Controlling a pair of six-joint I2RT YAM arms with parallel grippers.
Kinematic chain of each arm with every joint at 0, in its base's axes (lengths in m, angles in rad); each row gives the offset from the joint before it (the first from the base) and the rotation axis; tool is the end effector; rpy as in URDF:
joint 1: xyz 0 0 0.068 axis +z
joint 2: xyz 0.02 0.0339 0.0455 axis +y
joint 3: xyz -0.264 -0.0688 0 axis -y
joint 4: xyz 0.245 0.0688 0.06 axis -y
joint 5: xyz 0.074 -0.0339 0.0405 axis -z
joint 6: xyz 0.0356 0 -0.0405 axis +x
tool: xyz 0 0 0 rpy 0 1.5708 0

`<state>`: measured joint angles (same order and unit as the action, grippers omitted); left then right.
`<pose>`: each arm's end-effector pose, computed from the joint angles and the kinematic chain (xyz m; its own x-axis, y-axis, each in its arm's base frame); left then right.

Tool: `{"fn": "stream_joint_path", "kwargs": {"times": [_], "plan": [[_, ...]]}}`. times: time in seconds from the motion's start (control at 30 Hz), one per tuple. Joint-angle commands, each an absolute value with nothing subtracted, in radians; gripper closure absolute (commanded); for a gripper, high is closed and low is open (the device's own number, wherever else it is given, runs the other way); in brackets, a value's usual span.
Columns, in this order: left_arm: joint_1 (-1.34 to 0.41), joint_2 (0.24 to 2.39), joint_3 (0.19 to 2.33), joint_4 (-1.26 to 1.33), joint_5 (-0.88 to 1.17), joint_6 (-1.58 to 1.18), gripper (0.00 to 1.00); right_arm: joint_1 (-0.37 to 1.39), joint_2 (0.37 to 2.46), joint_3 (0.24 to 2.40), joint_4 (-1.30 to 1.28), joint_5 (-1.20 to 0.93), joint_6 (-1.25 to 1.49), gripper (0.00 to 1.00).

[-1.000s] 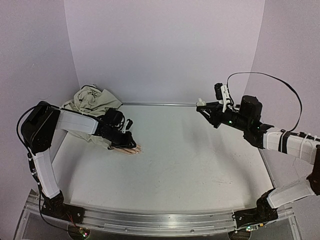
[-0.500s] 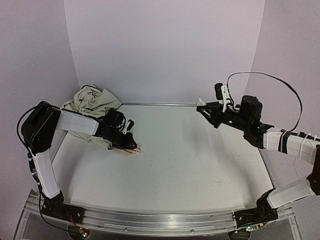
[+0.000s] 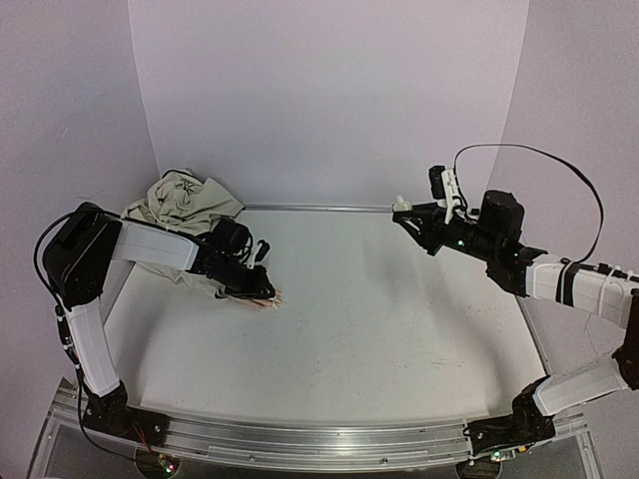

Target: Paint the nails

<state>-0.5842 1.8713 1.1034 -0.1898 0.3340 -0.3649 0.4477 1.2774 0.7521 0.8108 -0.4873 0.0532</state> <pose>0.3089 -0.2182 0.1506 -0.8794 0.1773 -0.4418 0.3903 0.8000 -0.4558 0.2514 0.1392 0.3250 0.2116 0.1538 -0.9652 -0.7999 0.5947 -0.0807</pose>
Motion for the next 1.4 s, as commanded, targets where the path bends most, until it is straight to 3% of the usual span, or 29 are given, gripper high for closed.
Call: {"fn": "stream_joint_path", "kwargs": {"times": [0.0, 1.37], "plan": [[-0.589, 1.868, 1.127, -0.161, 0.319, -0.347, 1.0, 0.441, 1.275, 0.764, 0.9, -0.515, 0.067, 1.0], [-0.587, 1.802, 1.107, -0.164, 0.27, -0.331, 1.0, 0.438, 1.281, 0.762, 0.907, -0.531, 0.077, 1.0]]}}
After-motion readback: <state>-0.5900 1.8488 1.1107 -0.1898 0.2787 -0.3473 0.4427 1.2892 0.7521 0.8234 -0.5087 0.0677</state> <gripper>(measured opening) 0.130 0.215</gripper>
